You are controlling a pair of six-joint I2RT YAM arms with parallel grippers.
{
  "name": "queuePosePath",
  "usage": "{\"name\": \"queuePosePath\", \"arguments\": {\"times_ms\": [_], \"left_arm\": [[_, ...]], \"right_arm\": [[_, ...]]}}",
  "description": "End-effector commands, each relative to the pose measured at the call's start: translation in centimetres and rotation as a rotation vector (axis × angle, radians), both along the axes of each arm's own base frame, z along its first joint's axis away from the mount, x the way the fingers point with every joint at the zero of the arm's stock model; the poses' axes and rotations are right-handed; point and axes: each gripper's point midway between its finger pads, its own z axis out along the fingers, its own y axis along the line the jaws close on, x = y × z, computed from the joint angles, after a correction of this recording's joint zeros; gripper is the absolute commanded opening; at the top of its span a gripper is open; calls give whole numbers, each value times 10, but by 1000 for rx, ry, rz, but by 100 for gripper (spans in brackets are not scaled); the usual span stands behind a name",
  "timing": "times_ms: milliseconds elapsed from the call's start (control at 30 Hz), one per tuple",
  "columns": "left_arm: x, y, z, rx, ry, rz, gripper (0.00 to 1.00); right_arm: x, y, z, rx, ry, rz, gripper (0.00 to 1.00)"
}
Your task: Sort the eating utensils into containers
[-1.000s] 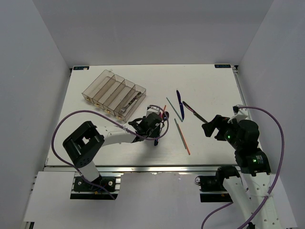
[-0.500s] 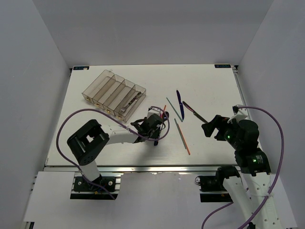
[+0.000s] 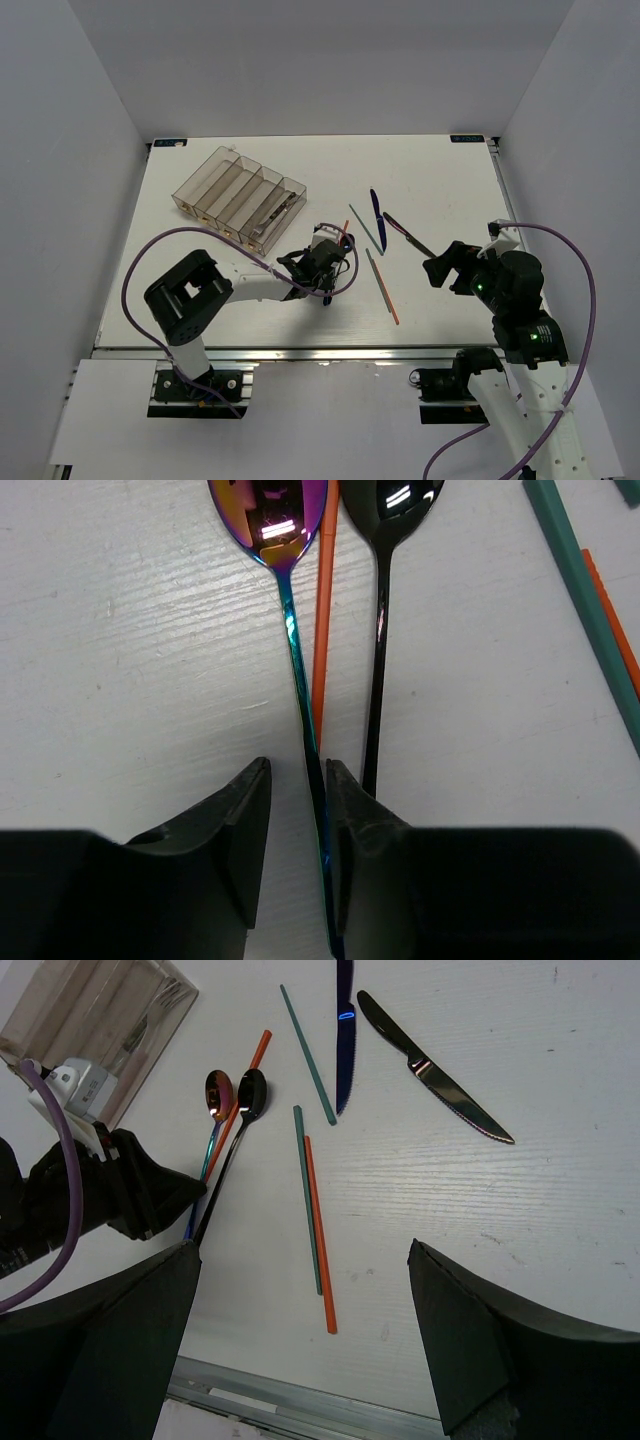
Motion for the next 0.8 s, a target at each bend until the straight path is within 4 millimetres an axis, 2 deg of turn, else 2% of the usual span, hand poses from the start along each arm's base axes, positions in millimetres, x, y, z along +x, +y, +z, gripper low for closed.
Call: {"name": "queuePosePath", "arguments": {"times_ms": [0, 167, 300, 333, 467, 500, 533, 633, 767], "left_arm": [[-21, 14, -22, 70, 87, -27, 37], [-34, 19, -34, 93, 143, -54, 26], [-39, 22, -40, 142, 165, -81, 3], [-41, 24, -43, 160, 174, -86, 0], [-46, 30, -52, 176, 190, -88, 0], [-47, 32, -54, 188, 195, -87, 4], [-48, 32, -56, 194, 200, -91, 0], [-50, 36, -63, 228, 220, -105, 0], [-47, 36, -56, 227, 201, -108, 0]], "right_arm": [[4, 0, 8, 5, -45, -4, 89], [4, 0, 9, 6, -46, -4, 89], [4, 0, 9, 5, -49, -7, 89], [4, 0, 9, 4, -49, -9, 89], [4, 0, 10, 5, -51, -7, 89], [4, 0, 10, 5, -51, -7, 89], [4, 0, 10, 5, -52, -7, 89], [4, 0, 11, 5, -54, -7, 89], [4, 0, 10, 4, -53, -8, 89]]}}
